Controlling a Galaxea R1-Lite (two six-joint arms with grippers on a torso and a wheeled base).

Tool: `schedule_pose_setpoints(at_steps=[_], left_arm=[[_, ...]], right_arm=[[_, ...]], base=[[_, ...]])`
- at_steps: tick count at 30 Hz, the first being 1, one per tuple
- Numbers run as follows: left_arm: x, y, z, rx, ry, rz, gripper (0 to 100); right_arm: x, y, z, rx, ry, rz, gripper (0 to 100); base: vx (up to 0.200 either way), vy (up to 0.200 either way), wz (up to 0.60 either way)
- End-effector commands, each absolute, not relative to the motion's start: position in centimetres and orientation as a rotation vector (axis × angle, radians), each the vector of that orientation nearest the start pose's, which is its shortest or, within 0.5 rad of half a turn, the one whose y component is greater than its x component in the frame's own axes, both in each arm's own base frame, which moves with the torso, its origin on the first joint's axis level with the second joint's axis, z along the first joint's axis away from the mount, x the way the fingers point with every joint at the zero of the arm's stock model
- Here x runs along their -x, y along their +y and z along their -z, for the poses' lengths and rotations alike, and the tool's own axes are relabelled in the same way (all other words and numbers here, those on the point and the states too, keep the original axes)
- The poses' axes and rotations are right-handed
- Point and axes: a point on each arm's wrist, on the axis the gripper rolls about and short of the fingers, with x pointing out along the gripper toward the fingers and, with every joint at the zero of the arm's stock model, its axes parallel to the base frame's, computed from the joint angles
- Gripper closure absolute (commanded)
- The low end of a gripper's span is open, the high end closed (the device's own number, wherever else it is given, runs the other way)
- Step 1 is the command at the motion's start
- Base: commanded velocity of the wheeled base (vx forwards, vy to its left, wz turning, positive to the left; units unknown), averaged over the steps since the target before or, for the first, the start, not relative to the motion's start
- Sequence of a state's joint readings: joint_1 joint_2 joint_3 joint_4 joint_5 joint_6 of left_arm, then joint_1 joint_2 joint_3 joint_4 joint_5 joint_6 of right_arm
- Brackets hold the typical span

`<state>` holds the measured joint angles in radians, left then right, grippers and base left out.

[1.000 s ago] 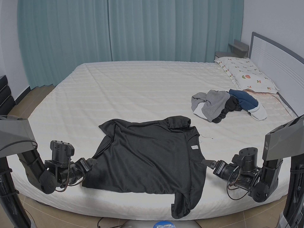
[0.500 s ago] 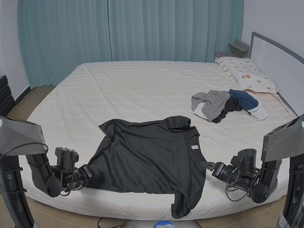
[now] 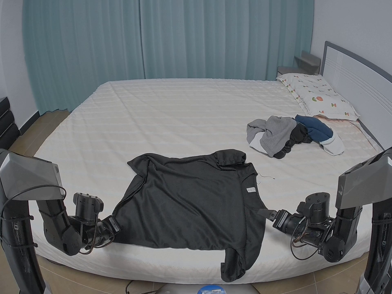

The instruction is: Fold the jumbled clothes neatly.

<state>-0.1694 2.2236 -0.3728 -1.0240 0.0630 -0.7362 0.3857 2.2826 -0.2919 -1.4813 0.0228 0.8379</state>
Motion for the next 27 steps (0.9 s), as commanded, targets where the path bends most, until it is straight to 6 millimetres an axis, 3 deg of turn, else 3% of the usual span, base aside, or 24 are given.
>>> schedule_pose_setpoints(at_steps=[1, 8, 19, 27], left_arm=[[-27.0, -4.4, 2.7, 0.592, 0.825, -0.214, 100], [-25.7, -3.4, 3.0, 0.430, 0.844, -0.275, 100], [-24.2, -1.3, 2.0, 0.362, 0.841, -0.339, 100], [-23.2, -1.2, 2.3, 0.326, 0.904, -0.345, 100]], right_arm=[[-26.2, 10.7, 1.3, -0.716, 0.637, -0.163, 0], [-26.2, 10.6, 1.2, -0.718, 0.634, -0.163, 0], [-26.2, 10.6, 1.1, -0.719, 0.632, -0.162, 0], [-26.2, 10.5, 1.1, -0.720, 0.630, -0.158, 0]], base=[[0.000, 0.000, 0.00], [0.000, 0.000, 0.00], [0.000, 0.000, 0.00], [0.000, 0.000, 0.00]])
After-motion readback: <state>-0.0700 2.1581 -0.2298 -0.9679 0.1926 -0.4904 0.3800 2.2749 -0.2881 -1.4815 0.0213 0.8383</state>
